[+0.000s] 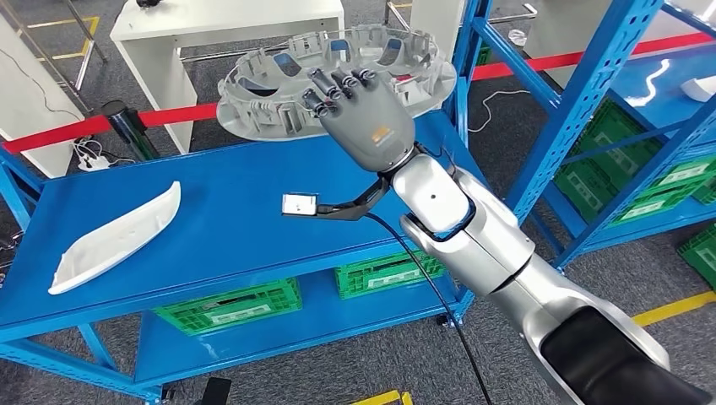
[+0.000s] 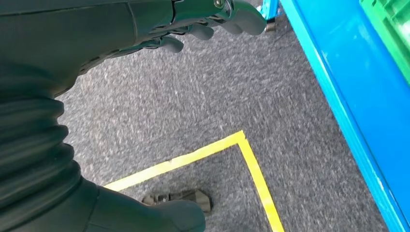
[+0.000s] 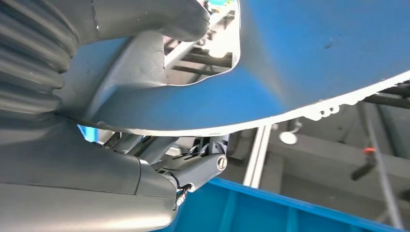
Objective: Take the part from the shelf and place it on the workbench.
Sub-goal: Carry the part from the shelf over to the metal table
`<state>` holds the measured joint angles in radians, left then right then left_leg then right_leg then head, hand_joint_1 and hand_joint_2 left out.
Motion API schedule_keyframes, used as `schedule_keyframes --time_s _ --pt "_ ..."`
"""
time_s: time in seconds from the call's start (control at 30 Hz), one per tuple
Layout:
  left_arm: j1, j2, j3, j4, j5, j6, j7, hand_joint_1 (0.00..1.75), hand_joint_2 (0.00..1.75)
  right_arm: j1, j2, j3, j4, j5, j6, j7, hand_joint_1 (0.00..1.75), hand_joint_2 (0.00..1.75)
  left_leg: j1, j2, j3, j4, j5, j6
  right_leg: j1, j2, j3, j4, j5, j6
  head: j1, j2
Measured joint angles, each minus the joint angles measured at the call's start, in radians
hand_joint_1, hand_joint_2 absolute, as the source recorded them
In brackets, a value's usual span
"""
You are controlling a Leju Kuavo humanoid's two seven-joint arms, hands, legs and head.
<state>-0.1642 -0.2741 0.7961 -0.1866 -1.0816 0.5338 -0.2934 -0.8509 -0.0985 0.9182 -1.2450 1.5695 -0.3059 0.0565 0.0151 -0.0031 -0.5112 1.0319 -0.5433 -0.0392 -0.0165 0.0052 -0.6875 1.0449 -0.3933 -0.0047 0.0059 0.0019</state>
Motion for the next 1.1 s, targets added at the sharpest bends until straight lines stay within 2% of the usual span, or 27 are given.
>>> schedule_keyframes --time_s 0.07,0.1,0.13,0.17,0.23,0.27,0.3,0.33,0.37,0.4,0.43,0.47,0.5,0.53,0.6,0.77,0.83,0.9,0.93,0.97,1.0,1.03,1.07,1.1 --pt "0.002 0.003 0.0 0.0 -0.001 0.012 -0.009 0.0 1.75 0.023 -0.001 -0.014 -0.012 0.0 0.001 0.012 1.75 1.75 -0.003 -0.002 -0.01 -0.002 0.012 0.011 -0.001 0.0 -0.002 -0.007 0.015 0.015 0.0 0.0" --pt "0.002 0.004 0.0 0.0 -0.002 0.019 -0.012 0.0 1.75 0.034 -0.003 -0.02 -0.018 0.0 0.001 0.016 1.75 1.75 -0.002 0.0 -0.015 -0.005 0.02 0.019 -0.002 0.0 -0.006 -0.007 0.012 0.021 0.0 0.0" --pt "0.003 0.006 0.0 -0.001 -0.002 0.026 -0.015 0.0 1.75 0.045 -0.004 -0.025 -0.023 0.0 0.001 0.019 1.75 1.75 0.0 0.002 -0.022 -0.008 0.03 0.029 -0.003 -0.001 -0.012 0.006 -0.006 0.026 0.001 0.0" --pt "0.005 0.008 0.0 -0.002 -0.001 0.032 -0.017 0.0 1.75 0.055 -0.006 -0.031 -0.026 0.0 0.0 0.016 1.75 1.75 0.002 0.003 -0.032 -0.011 0.041 0.038 -0.003 -0.001 -0.025 0.039 -0.042 0.03 0.003 0.0" --pt "0.009 0.013 0.001 -0.003 0.007 0.038 -0.023 0.0 1.75 0.074 -0.006 -0.048 -0.03 0.0 -0.006 -0.001 1.75 1.75 0.0 0.006 -0.055 -0.01 0.06 0.046 -0.004 -0.002 -0.06 0.161 -0.138 0.037 0.006 0.0" --pt "0.012 0.015 0.003 -0.004 0.013 0.04 -0.027 0.0 1.75 0.082 -0.006 -0.056 -0.03 0.0 -0.01 -0.011 1.75 1.75 -0.001 0.006 -0.069 -0.008 0.07 0.047 -0.003 -0.002 -0.075 0.225 -0.17 0.039 0.006 0.0" --pt "0.014 0.018 0.005 -0.004 0.02 0.042 -0.03 0.0 1.75 0.089 -0.006 -0.063 -0.03 0.0 -0.013 -0.018 1.75 1.75 -0.002 0.006 -0.083 -0.005 0.078 0.048 -0.003 -0.002 -0.077 0.265 -0.18 0.04 0.006 0.0" --pt "0.016 0.02 0.008 -0.004 0.024 0.045 -0.033 0.0 1.75 0.095 -0.005 -0.068 -0.03 0.0 -0.015 -0.022 1.75 1.75 -0.002 0.006 -0.097 -0.002 0.086 0.047 -0.003 -0.002 -0.063 0.271 -0.17 0.039 0.006 0.0" --pt "0.018 0.023 0.011 -0.005 0.028 0.048 -0.035 0.0 1.75 0.099 -0.003 -0.073 -0.03 0.0 -0.016 -0.025 1.75 1.75 -0.003 0.007 -0.11 0.002 0.093 0.045 -0.002 -0.002 -0.03 0.24 -0.149 0.036 0.007 0.0" --pt "0.02 0.024 0.014 -0.005 0.03 0.051 -0.035 0.0 1.75 0.101 0.001 -0.078 -0.03 0.0 -0.018 -0.026 1.75 1.75 -0.003 0.007 -0.121 0.006 0.1 0.043 -0.001 -0.002 0.019 0.178 -0.129 0.031 0.007 0.0" --pt "0.021 0.026 0.016 -0.006 0.03 0.054 -0.035 0.0 1.75 0.102 0.007 -0.083 -0.03 0.0 -0.019 -0.026 1.75 1.75 -0.004 0.007 -0.131 0.01 0.106 0.038 0.003 -0.002 0.071 0.105 -0.123 0.025 0.007 0.0" --pt "0.021 0.027 0.018 -0.006 0.03 0.056 -0.036 0.0 1.75 0.102 0.012 -0.087 -0.03 0.0 -0.02 -0.025 1.75 1.75 -0.005 0.007 -0.138 0.012 0.112 0.033 0.006 -0.003 0.109 0.048 -0.123 0.019 0.007 0.0" --pt "0.021 0.029 0.019 -0.007 0.03 0.056 -0.036 0.0 1.75 0.103 0.017 -0.091 -0.03 0.0 -0.02 -0.023 1.75 1.75 -0.005 0.007 -0.142 0.013 0.119 0.027 0.01 -0.002 0.131 0.011 -0.128 0.013 0.008 0.0" --pt "0.022 0.03 0.021 -0.007 0.03 0.056 -0.037 0.0 1.75 0.104 0.019 -0.093 -0.03 0.0 -0.019 -0.021 1.75 1.75 -0.005 0.007 -0.144 0.011 0.125 0.021 0.013 -0.002 0.136 -0.003 -0.132 0.008 0.009 0.0" --pt "0.022 0.031 0.022 -0.008 0.03 0.056 -0.038 0.0 1.75 0.106 0.021 -0.094 -0.03 0.0 -0.018 -0.018 1.75 1.75 -0.003 0.007 -0.144 0.009 0.133 0.014 0.016 -0.001 0.132 -0.003 -0.127 0.003 0.011 0.0" --pt "0.022 0.031 0.022 -0.008 0.03 0.056 -0.039 0.0 1.75 0.106 0.021 -0.094 -0.03 0.0 -0.017 -0.018 1.75 1.75 -0.002 0.007 -0.144 0.007 0.136 0.013 0.016 -0.001 0.131 -0.003 -0.125 0.002 0.01 0.0" --pt "0.022 0.033 0.023 -0.008 0.03 0.054 -0.039 0.0 1.75 0.109 0.022 -0.095 -0.03 0.0 -0.015 -0.016 1.75 1.75 -0.002 0.006 -0.146 0.006 0.138 0.009 0.014 -0.002 0.129 -0.006 -0.119 -0.004 0.011 0.0" --pt "0.023 0.037 0.024 -0.008 0.03 0.05 -0.041 0.0 1.75 0.115 0.026 -0.097 -0.03 0.0 -0.008 -0.013 1.75 1.75 -0.002 0.004 -0.159 0.029 0.104 0.001 0.008 -0.005 0.118 -0.015 -0.1 -0.017 0.009 0.0" --pt "0.023 0.041 0.024 -0.008 0.03 0.047 -0.041 0.0 1.75 0.119 0.029 -0.1 -0.03 0.0 -0.003 -0.012 1.75 1.75 -0.001 0.003 -0.175 0.076 0.06 -0.005 0.005 -0.007 0.107 -0.018 -0.087 -0.024 0.008 0.0" --pt "0.023 0.044 0.024 -0.008 0.03 0.044 -0.041 0.0 1.75 0.126 0.032 -0.103 -0.03 0.0 0.003 -0.012 1.75 1.75 0.001 0.003 -0.183 0.142 0.023 -0.011 0.004 -0.008 0.083 -0.017 -0.068 -0.026 0.006 0.0" --pt "0.022 0.047 0.024 -0.008 0.03 0.041 -0.04 0.0 1.75 0.132 0.035 -0.106 -0.03 0.0 0.008 -0.012 1.75 1.75 0.003 0.003 -0.156 0.16 0.012 -0.016 0.002 -0.008 0.056 -0.014 -0.048 -0.022 0.005 0.0" --pt "0.021 0.05 0.024 -0.008 0.029 0.038 -0.039 0.0 1.75 0.138 0.037 -0.11 -0.03 0.0 0.012 -0.013 1.75 1.75 0.005 0.002 -0.114 0.148 -0.002 -0.021 0.002 -0.007 0.028 -0.01 -0.027 -0.016 0.004 0.0" --pt "0.021 0.051 0.024 -0.008 0.03 0.036 -0.039 0.0 1.75 0.141 0.04 -0.113 -0.03 0.0 0.016 -0.014 1.75 1.75 0.005 -0.001 -0.059 0.1 0.005 -0.02 0.002 -0.007 0.006 -0.006 -0.009 -0.007 0.004 0.0" --pt "0.021 0.051 0.025 -0.008 0.032 0.036 -0.04 0.0 1.75 0.141 0.042 -0.116 -0.03 0.0 0.018 -0.018 1.75 1.75 0.004 -0.003 -0.015 0.032 0.007 -0.015 0.002 -0.007 -0.003 -0.004 0.003 0.0 0.005 0.0"
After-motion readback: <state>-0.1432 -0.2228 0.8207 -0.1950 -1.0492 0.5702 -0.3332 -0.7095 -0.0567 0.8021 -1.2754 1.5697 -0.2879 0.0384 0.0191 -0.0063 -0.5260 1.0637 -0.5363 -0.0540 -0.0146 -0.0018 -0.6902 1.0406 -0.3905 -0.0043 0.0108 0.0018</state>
